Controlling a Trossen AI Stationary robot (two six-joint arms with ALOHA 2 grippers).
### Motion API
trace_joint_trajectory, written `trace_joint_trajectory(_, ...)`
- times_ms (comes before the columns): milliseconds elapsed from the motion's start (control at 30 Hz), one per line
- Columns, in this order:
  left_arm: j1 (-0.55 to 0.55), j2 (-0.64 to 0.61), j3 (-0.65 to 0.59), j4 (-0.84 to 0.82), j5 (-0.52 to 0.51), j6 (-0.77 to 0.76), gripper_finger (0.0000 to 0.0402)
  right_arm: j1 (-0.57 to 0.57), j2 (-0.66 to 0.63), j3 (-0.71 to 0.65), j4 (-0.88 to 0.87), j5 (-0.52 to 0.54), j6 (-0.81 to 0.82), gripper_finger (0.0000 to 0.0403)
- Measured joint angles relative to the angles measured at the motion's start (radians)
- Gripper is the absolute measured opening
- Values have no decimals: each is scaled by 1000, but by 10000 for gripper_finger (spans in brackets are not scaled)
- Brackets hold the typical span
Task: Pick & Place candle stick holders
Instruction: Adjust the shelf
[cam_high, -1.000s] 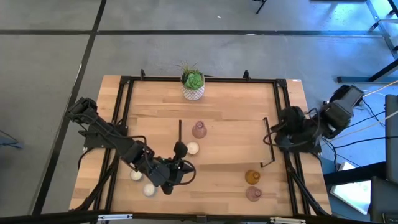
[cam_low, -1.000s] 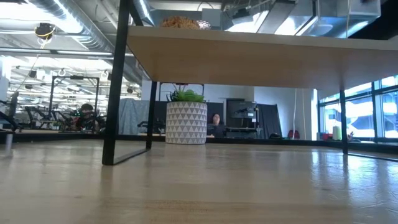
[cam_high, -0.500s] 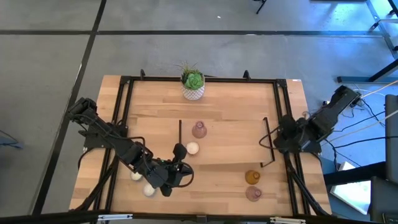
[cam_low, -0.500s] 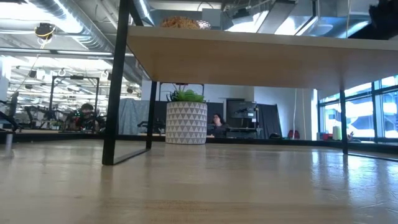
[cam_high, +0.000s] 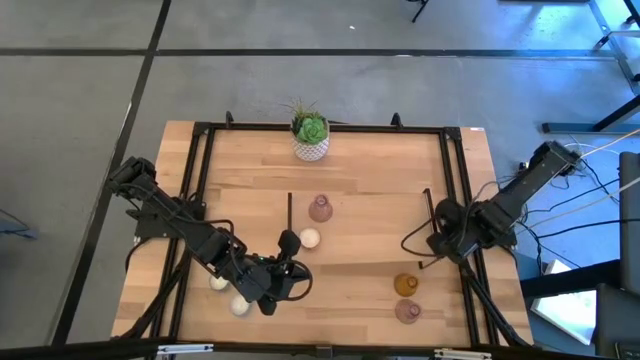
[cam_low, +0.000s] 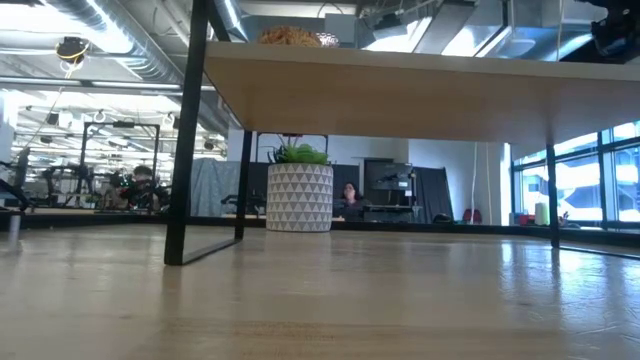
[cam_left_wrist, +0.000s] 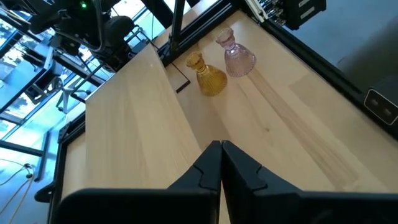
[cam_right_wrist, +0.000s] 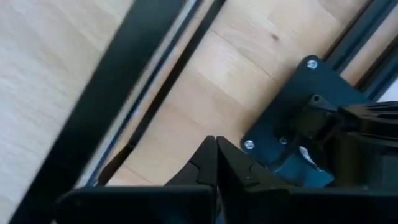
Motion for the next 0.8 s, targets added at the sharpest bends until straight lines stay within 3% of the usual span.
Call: trace_joint_trajectory(800, 0, 0, 0, 0, 0, 8, 4, -94, 18, 40, 188, 143, -195, 0)
